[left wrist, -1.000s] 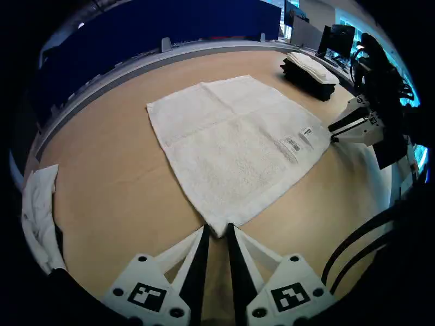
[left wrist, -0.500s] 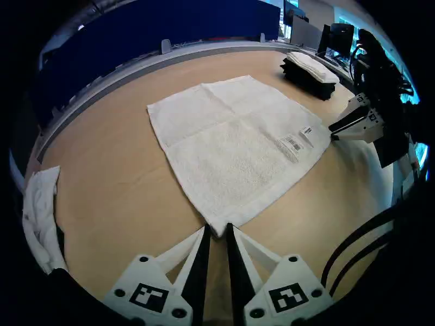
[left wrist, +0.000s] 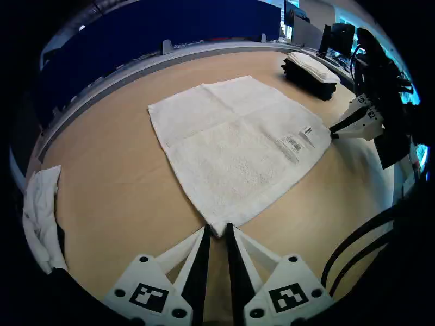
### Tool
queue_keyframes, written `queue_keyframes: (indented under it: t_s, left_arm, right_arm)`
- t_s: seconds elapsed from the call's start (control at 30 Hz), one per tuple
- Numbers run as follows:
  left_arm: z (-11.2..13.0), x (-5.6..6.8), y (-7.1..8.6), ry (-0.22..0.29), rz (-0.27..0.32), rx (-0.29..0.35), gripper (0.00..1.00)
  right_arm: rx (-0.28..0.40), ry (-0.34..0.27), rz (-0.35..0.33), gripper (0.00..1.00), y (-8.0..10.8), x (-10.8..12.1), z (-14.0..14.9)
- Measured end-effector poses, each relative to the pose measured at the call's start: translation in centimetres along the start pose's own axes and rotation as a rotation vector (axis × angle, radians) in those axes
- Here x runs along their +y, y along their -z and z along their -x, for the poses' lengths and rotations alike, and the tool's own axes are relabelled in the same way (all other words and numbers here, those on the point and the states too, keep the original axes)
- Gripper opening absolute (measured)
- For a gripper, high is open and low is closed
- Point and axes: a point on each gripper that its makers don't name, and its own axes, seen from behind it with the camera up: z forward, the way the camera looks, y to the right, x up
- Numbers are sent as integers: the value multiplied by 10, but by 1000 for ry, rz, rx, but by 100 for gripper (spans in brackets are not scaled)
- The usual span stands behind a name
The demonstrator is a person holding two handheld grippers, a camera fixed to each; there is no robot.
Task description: Fold towel
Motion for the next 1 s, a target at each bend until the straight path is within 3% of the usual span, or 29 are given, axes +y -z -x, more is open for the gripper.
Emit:
queue_keyframes:
  t_s: [0.3,0.6,1.0]
  left_arm:
    - [1,4,0,27,9,-3,13]
    - [2,11,3,34,26,-3,11]
    - [-15,13,26,89,34,26,11]
  right_arm:
    - [1,-24,-9,9,3,1,1]
    - [18,-29,-8,8,10,3,-5]
    - [59,-34,-13,8,33,3,-26]
